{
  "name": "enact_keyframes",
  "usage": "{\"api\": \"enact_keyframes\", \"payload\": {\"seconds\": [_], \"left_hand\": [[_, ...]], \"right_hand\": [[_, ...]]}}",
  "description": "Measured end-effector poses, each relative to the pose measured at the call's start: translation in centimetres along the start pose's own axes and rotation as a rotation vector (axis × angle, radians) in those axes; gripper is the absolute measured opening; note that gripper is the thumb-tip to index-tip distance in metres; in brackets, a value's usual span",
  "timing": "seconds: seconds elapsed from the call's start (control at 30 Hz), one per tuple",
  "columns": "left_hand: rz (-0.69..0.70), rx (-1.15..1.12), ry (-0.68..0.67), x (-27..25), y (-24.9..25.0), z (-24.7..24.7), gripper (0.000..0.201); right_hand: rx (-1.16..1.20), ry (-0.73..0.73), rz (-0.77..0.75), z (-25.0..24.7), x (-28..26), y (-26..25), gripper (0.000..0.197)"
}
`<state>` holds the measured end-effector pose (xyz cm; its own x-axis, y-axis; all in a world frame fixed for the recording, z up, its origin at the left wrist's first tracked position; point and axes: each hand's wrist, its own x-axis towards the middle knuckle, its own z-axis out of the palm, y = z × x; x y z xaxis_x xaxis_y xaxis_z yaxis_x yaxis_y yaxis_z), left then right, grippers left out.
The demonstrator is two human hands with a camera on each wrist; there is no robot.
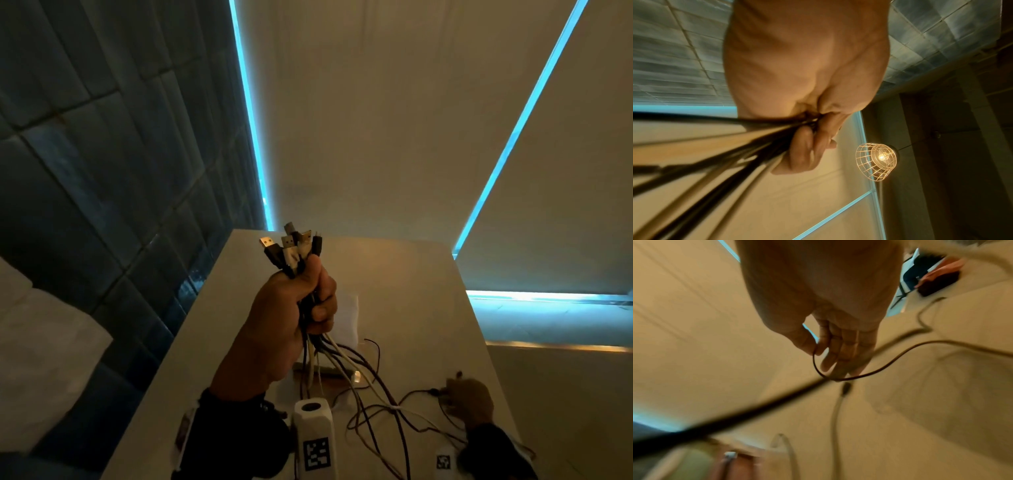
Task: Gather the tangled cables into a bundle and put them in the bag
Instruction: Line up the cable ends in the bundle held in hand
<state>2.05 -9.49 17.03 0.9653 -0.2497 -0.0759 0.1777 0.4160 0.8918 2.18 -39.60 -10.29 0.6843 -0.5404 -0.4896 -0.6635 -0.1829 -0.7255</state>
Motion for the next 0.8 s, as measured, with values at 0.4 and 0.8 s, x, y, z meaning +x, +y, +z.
{"api": "enact_keyframes", "payload": {"seconds": [0.4, 0.8], "left_hand": [[-0.122, 0.303, 0.168, 1.7, -3.7, 2.3, 0.022], [0.08, 0.119, 0.27, 1.5, -3.9, 1.2, 0.026]], "right_hand": [[0.478, -0.357, -0.864, 1.2, -17.8, -17.1, 0.012], [0.264, -0.536, -0.945, 2.4, -19.5, -18.0, 0.017]]}}
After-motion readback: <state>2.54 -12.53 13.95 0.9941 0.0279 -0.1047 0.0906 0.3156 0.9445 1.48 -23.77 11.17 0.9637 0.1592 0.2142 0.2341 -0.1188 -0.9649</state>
